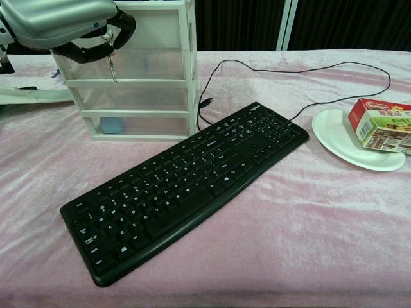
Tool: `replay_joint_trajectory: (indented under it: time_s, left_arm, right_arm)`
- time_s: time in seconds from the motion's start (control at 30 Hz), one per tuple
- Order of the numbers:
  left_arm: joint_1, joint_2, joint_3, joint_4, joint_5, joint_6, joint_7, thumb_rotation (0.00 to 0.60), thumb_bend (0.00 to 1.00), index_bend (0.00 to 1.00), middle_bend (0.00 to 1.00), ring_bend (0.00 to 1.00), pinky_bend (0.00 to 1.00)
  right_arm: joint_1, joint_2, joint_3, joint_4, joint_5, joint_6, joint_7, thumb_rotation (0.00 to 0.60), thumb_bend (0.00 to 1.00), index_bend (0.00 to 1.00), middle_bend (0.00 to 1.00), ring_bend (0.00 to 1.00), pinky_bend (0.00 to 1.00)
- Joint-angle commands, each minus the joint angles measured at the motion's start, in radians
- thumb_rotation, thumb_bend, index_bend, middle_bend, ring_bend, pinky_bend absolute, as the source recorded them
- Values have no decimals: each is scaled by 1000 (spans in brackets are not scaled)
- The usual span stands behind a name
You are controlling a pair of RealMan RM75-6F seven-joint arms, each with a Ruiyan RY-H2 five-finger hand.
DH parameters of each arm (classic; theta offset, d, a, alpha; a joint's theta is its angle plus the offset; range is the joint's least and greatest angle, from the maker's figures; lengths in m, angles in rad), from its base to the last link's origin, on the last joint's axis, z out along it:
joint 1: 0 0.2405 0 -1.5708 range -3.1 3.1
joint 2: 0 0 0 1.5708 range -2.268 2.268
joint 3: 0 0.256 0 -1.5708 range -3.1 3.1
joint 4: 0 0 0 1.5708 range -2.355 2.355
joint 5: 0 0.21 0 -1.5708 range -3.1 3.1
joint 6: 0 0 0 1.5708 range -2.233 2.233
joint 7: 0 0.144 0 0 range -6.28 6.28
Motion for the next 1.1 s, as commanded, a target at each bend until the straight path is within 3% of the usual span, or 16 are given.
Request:
replay_joint_trajectory:
  time_s: [0.03,1.1]
  left_arm:
    - [1,0,0,0,0,0,-1,600,426,565,1000,1000,1000]
    - [6,-3,-8,-1,2,-3,10,600,425,558,1000,1000,1000]
  right_arm:
    - [0,0,0,0,0,0,0,600,237,0,0,0,144]
    - [0,1,0,-2,1,-1,-1,600,237,0,0,0,144]
